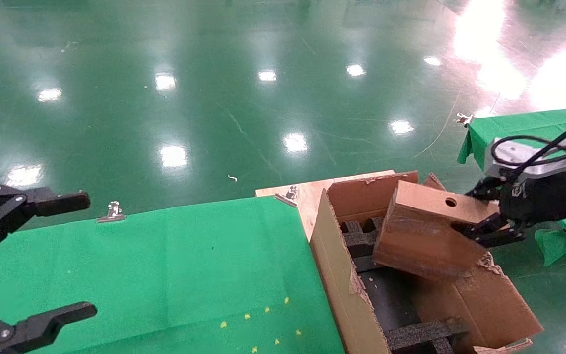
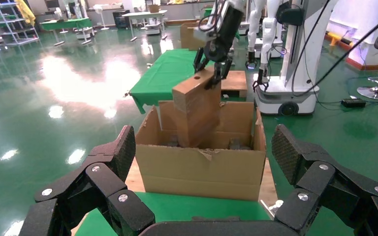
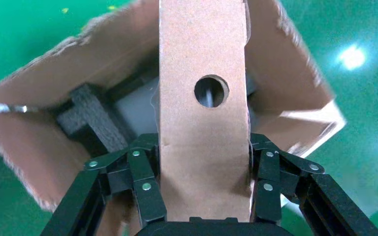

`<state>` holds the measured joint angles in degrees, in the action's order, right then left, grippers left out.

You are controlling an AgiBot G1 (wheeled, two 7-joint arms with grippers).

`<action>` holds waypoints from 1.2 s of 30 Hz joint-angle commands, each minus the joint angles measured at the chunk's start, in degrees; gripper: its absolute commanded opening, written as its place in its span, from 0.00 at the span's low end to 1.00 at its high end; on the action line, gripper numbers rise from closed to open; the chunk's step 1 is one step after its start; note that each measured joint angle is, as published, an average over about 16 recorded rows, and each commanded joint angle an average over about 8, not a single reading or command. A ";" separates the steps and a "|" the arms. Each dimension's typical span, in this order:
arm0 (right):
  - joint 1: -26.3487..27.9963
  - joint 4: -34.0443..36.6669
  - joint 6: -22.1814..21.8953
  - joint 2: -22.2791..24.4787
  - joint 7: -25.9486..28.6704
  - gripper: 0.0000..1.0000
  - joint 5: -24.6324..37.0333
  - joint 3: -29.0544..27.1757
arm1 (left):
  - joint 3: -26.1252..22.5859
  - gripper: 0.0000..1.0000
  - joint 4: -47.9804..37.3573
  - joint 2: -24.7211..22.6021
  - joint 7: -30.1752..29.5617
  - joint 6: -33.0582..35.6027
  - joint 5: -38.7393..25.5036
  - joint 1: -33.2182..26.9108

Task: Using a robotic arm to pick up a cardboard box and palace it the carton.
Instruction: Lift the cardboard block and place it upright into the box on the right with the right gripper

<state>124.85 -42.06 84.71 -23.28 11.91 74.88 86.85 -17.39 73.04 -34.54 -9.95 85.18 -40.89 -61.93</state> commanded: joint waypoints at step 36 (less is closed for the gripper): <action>-9.92 -19.32 -23.24 8.11 56.48 0.00 7.41 5.80 | -0.07 1.00 -0.05 0.02 0.05 -0.03 0.06 -0.02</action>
<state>115.07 -61.97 61.70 -15.02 68.74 83.05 92.72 -17.46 72.99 -34.52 -9.90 85.15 -40.83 -61.95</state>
